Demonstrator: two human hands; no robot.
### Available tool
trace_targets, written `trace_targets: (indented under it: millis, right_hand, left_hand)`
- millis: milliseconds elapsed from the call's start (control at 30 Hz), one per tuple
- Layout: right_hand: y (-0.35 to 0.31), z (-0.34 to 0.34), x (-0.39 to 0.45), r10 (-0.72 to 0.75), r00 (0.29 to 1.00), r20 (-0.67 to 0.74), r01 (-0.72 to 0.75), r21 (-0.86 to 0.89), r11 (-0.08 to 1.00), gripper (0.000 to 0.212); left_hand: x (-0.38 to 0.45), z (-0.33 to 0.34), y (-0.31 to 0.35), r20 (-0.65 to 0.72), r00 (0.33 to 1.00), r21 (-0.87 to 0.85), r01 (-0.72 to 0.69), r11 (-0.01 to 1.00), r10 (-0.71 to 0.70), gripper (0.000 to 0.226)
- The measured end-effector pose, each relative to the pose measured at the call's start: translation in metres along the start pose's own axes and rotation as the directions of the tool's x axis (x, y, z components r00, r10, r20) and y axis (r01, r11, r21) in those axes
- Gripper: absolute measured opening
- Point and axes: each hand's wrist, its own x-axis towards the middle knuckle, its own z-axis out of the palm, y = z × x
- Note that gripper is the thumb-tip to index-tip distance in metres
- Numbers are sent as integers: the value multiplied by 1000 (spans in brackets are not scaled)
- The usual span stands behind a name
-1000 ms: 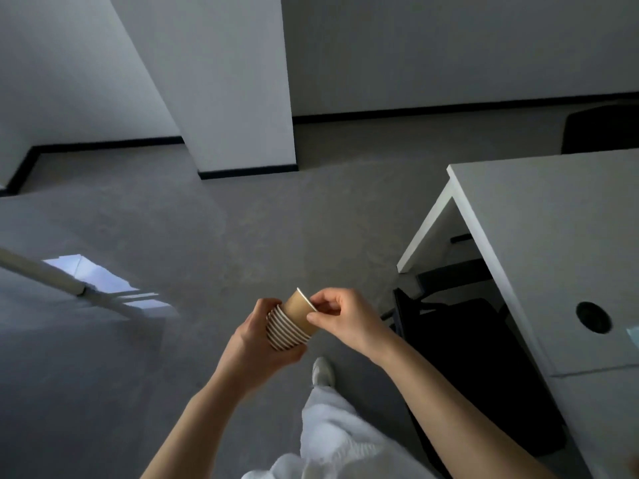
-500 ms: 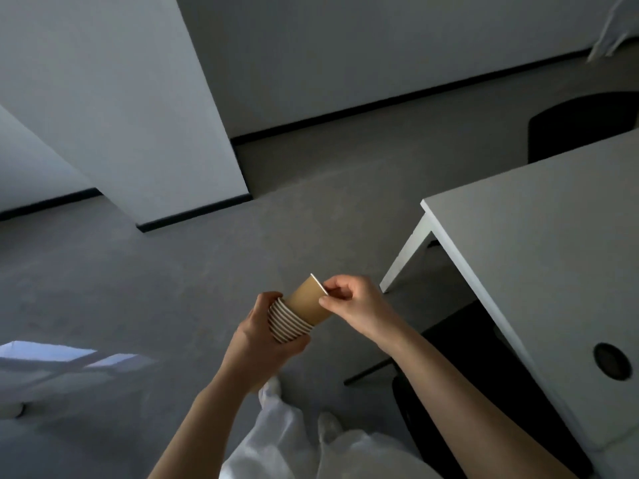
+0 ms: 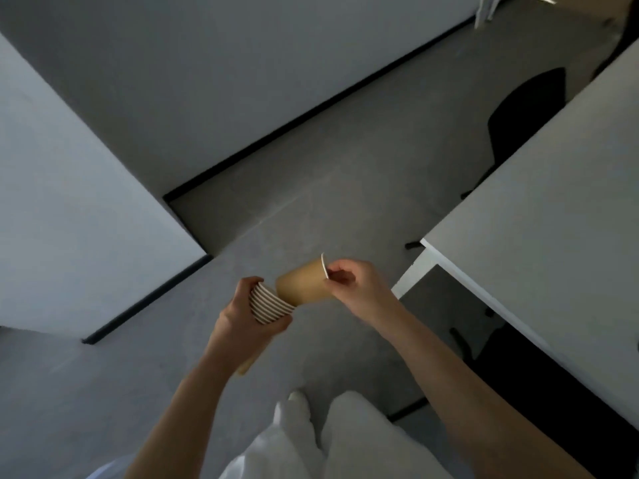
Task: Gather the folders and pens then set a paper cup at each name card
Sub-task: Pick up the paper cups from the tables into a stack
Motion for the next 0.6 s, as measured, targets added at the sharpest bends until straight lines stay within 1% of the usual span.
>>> trace_targets:
  millis: [133,233,267,333,467,533,600]
  right_hand:
    - [-1,-17,31,91,992,-93,-86,51,995,19]
    - [6,-40,55,169,973,-158,-154,102,983,16]
    - [6,-44,56,195,967,-164,-179,108,978,17]
    - [17,-69,81,271,936,-225,-232,183,955,18]
    - [32,-122,135,390,863,-320,-256,388,885,19]
    - [36,-154,162,433,830,-352,-264,436,860,17]
    - [39,-182,184,466,800,-377,-261,481,837,18]
  left_hand:
    - [61,8,23,105,990,30,-102,994,99,75]
    - [103,26,46,193,970,26,-157,987,149,76]
    - [106,27,49,214,966,21,-154,988,146,78]
    - [142,47,72,254,951,19,-187,982,176,79]
    - [204,79,135,318,923,0,-230,973,218,75]
    - [237,94,168,355,902,2,-261,965,244,76]
    - [264,107,194,364,893,-1,-285,959,266,78]
